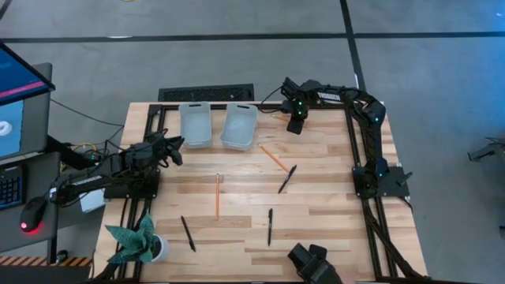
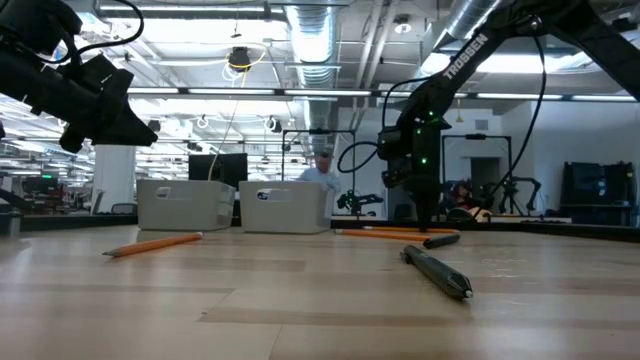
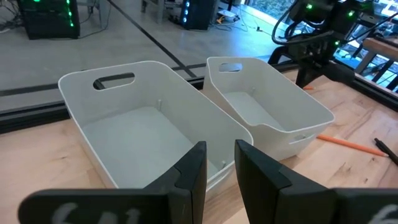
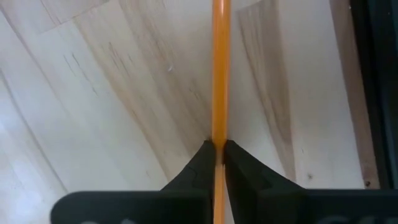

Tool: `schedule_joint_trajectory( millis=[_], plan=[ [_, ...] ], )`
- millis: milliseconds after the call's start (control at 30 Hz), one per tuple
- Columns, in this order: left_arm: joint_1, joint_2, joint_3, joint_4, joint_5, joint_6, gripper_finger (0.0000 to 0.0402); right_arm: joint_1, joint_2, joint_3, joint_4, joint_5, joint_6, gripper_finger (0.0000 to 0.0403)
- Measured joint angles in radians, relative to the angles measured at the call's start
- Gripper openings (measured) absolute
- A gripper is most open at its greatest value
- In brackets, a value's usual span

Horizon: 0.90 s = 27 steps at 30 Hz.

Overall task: Sort pens & pencils
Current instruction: Put the top orange pencil into the right gray bin

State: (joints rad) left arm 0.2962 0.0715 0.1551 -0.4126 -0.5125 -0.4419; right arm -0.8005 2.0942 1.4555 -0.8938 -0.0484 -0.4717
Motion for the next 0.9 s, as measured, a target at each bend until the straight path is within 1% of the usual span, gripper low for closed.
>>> schedule_joint_trajectory(
  millis=[400,567,767,900],
  plan=[
    [0.000,0.000,0.000,0.000,0.000,-0.011,0.0073,0.000,0.005,0.097,-0.091,-0.003,0.002,0.0044],
    [0.000,0.000,0.000,0.000,0.000,-0.012,0.0073,0.000,0.004,0.146,-0.174,-0.007,0.029,0.0040],
    [0.000,0.000,0.000,0.000,0.000,-0.012,0.0073,0.001,0.001,0.223,-0.257,-0.067,0.054,0.0024],
    [0.000,0.000,0.000,0.000,0.000,-0.012,0.0073,0.006,0.000,0.255,-0.253,-0.085,0.055,0.0022]
  ],
)
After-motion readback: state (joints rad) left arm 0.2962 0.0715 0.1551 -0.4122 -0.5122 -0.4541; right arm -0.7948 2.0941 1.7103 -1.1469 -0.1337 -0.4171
